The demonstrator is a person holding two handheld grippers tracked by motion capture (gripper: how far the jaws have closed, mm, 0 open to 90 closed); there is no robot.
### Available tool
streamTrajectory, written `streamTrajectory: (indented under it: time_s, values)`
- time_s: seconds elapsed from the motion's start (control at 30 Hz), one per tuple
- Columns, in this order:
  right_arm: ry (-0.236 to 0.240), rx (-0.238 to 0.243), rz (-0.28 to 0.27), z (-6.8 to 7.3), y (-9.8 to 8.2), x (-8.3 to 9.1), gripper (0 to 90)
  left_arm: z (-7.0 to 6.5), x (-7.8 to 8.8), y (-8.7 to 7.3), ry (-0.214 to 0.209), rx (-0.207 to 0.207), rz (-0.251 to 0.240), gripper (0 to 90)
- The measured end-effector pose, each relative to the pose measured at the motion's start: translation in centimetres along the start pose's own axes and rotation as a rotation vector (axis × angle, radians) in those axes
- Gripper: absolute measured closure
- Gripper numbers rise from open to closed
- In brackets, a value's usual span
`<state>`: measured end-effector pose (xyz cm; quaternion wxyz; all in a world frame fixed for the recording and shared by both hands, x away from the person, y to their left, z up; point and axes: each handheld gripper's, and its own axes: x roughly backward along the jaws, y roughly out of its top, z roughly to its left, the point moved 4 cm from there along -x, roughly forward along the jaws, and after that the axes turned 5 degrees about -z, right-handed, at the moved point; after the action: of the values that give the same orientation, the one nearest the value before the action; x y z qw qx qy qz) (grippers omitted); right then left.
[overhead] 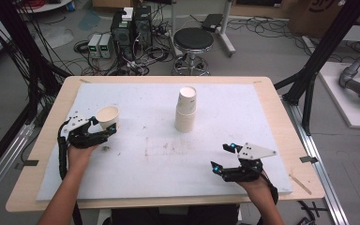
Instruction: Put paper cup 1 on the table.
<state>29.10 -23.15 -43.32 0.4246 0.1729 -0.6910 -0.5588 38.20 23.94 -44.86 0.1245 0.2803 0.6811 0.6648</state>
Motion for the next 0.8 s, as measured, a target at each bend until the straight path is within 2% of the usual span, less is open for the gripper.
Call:
streamTrajectory:
  time_s: [0.1,0.23,0.37,0.43,0.7,0.8]
  values:
    - [-0.001,0.005,-0.004,0.0,0.0,0.1,21.8,0.2,-0.2,-0.4,0.010,0.012,0.029,30.9]
    - [-0.001,-0.002,-0.002,0.0,0.0,0.2,21.8,0.5,-0.5,-0.9,0.046,0.005,0.076,31.5]
    - [-0.001,-0.004,0.002,0.0,-0.1,0.2,21.8,0.5,-0.7,-1.3,0.053,-0.007,0.119,32.2]
    - [-0.002,-0.003,-0.001,0.0,-0.1,0.3,21.8,0.5,-0.8,-1.6,0.068,-0.022,0.155,32.3]
    - [-0.002,-0.007,0.000,0.1,-0.1,0.5,21.8,0.3,-0.3,-1.7,0.080,-0.039,0.200,32.9]
    - [-0.004,-0.003,-0.002,0.1,-0.1,0.7,21.8,0.2,0.2,-2.1,0.088,-0.041,0.199,32.8]
